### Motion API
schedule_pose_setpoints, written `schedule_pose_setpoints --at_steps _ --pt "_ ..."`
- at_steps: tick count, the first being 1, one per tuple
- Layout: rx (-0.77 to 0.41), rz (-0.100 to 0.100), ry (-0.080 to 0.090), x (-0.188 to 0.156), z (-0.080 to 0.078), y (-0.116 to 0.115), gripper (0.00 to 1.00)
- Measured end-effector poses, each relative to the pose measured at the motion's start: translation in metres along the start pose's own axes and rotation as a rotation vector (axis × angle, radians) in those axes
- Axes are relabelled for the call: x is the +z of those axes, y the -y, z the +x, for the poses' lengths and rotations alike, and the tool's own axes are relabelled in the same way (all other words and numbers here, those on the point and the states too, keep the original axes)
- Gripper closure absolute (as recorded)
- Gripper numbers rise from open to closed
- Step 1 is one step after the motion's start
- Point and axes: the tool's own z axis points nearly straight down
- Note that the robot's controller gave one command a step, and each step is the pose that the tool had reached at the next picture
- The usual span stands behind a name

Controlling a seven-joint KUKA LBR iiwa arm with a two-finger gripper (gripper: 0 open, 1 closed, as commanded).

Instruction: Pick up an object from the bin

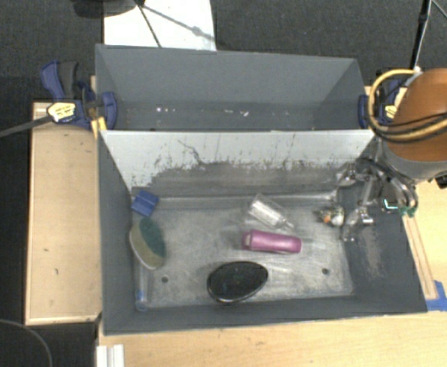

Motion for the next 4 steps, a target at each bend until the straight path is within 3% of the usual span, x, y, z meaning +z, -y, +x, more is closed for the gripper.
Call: schedule_pose_setpoints --at_steps 1,2,3,4 --pt "0.061 -0.002 0.001 0.087 -0.006 -0.071 0.0" --pt "-0.01 0.0 0.012 0.088 -0.004 -0.15 0.0" --pt "-0.027 0.0 0.015 0.088 -0.003 -0.2 0.0" --pt "-0.026 -0.001 0.007 0.088 0.012 -0.242 0.0"
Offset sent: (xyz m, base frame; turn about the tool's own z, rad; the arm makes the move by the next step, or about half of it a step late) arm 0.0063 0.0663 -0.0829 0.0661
